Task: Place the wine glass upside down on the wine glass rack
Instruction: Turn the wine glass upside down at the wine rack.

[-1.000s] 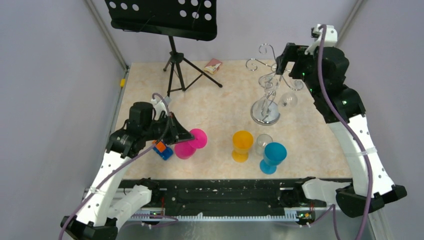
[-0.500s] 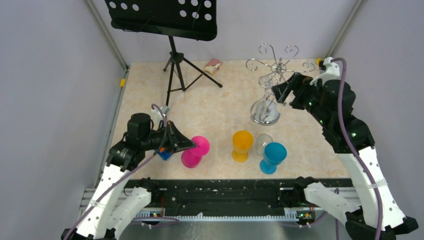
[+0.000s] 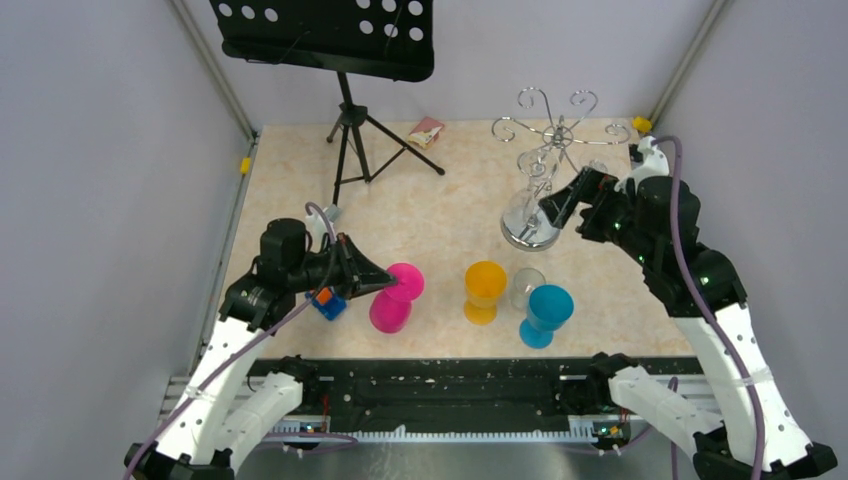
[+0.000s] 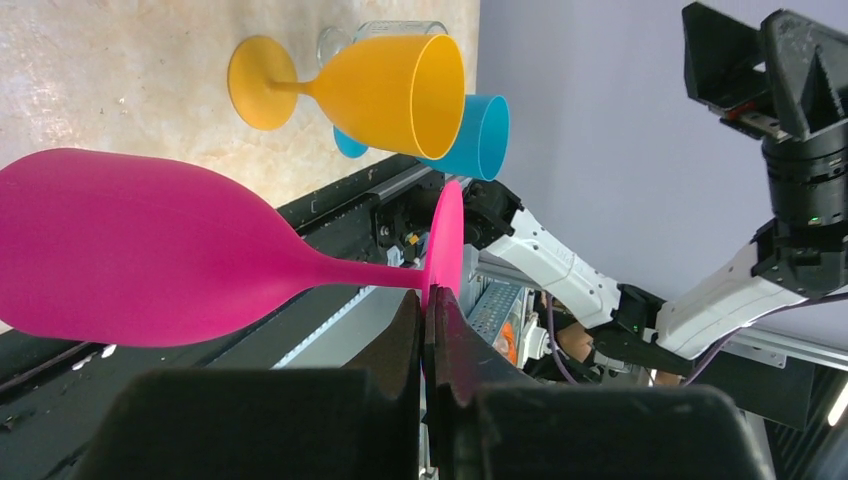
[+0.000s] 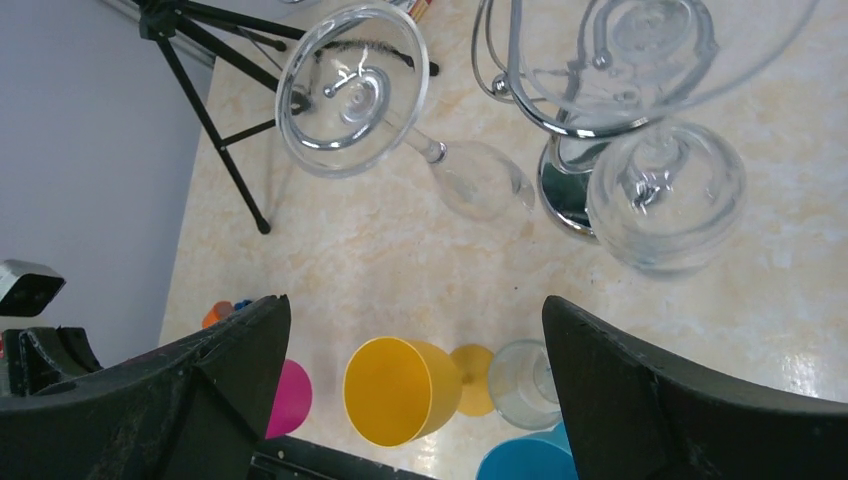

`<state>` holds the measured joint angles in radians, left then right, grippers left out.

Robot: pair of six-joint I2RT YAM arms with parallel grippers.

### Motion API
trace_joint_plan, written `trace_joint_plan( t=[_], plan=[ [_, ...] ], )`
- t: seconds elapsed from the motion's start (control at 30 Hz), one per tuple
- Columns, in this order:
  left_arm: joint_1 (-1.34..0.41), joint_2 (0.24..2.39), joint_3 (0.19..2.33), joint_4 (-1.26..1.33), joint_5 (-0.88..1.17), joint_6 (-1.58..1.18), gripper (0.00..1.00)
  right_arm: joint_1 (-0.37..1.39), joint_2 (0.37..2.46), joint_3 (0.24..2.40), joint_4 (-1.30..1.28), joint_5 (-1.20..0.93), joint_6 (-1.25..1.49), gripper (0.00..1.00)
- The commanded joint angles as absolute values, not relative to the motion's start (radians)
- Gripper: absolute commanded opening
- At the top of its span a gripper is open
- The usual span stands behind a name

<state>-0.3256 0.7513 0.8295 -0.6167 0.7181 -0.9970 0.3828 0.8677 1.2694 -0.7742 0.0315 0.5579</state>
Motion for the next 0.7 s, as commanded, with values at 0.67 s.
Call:
trace_joint_plan(
  t=[0.67],
  plan=[
    [-0.381,1.232,1.158,-0.018,0.824,-1.330,0.00,0.380,0.669,1.134,-0.687,-0.013,0.835,0.99]
  ],
)
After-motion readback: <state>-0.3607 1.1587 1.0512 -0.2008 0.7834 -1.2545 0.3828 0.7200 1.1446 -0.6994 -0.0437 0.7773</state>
